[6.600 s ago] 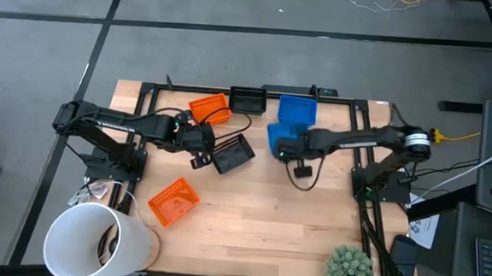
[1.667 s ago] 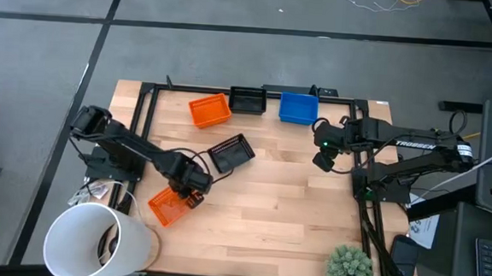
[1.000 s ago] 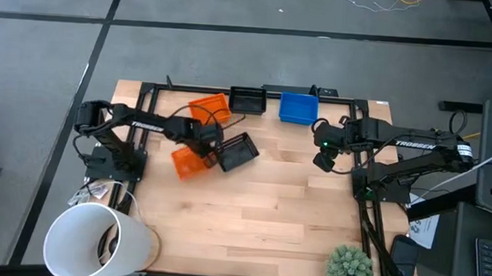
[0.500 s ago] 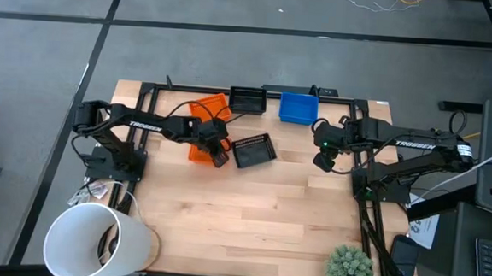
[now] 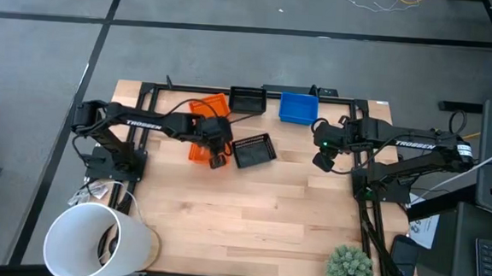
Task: Stack baskets by color
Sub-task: Stack the orange basket on top of the other orange baskets
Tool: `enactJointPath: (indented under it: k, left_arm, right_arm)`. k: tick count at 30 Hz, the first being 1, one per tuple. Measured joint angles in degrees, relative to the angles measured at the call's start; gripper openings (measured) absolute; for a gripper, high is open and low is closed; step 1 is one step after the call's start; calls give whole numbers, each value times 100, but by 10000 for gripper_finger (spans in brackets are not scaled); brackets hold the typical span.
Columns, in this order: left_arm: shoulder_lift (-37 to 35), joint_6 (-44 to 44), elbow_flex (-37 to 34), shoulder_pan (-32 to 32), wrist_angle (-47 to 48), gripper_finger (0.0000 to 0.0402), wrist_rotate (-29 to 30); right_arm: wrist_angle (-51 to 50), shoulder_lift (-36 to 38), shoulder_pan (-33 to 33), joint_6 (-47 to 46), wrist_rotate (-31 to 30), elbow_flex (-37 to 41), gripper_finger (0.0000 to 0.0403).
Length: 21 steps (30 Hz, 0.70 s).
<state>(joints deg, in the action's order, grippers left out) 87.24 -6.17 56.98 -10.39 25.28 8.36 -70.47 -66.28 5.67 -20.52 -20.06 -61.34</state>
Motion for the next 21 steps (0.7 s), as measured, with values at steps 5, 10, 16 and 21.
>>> enactJointPath:
  k: [5, 10, 16, 21]
  left_arm:
    - [-4, 352, 293, -149, -19, 55, 298]
    - [-4, 1387, 320, -236, -337, 55, 503]
    - [102, 1558, 329, -477, -362, 58, 563]
    - [170, 1562, 320, -771, -235, 95, 527]
  right_arm:
    - [-1, 0, 0, 1, 1, 0, 116]
    - [-3, 0, 0, 1, 3, 0, 116]
    - [-6, 2, -2, 93, 5, 0, 116]
    - [-8, 2, 0, 145, 5, 0, 116]
